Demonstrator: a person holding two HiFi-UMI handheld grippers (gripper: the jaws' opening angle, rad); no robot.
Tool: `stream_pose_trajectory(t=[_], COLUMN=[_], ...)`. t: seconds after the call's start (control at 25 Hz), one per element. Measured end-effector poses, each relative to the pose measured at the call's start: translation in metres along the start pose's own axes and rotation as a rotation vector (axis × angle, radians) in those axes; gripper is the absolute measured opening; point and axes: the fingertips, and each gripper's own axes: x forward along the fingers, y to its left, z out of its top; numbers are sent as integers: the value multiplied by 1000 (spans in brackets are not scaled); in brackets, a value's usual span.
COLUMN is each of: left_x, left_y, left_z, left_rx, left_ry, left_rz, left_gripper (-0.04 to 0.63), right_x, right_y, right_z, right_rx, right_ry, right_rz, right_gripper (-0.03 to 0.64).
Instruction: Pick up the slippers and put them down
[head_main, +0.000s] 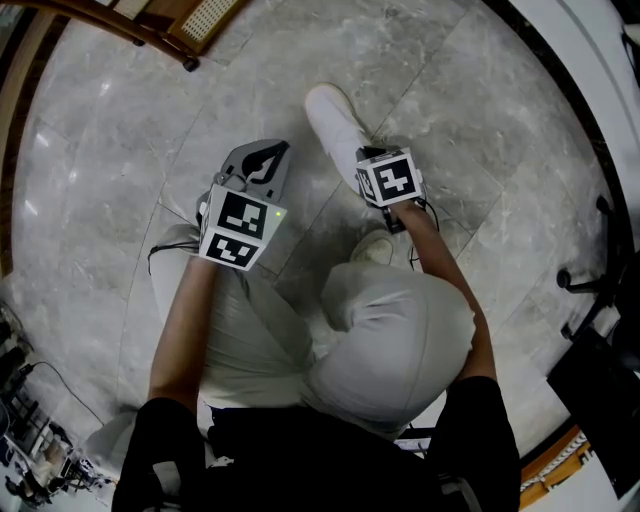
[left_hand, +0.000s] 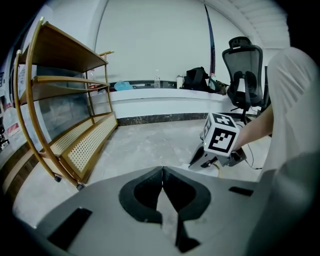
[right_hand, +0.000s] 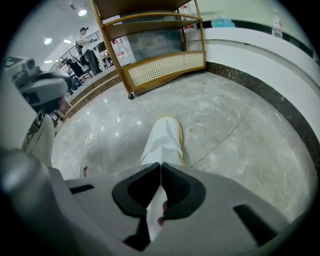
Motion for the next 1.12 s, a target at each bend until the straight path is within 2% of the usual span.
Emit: stream_pose_trajectory(t=[0.32, 1.12], left_x=[3, 7], left_y=[5, 8], left_z=[-10, -18], left_rx=[1, 2], left_ry=[20, 34], left_rz=[2, 6], left_gripper=[5, 5], right_x=[15, 27], right_y=[5, 9], right_z=[-14, -27], right_rx=[6, -57], right_ry=[38, 75], right_rz=[17, 12], right_gripper=[6, 15])
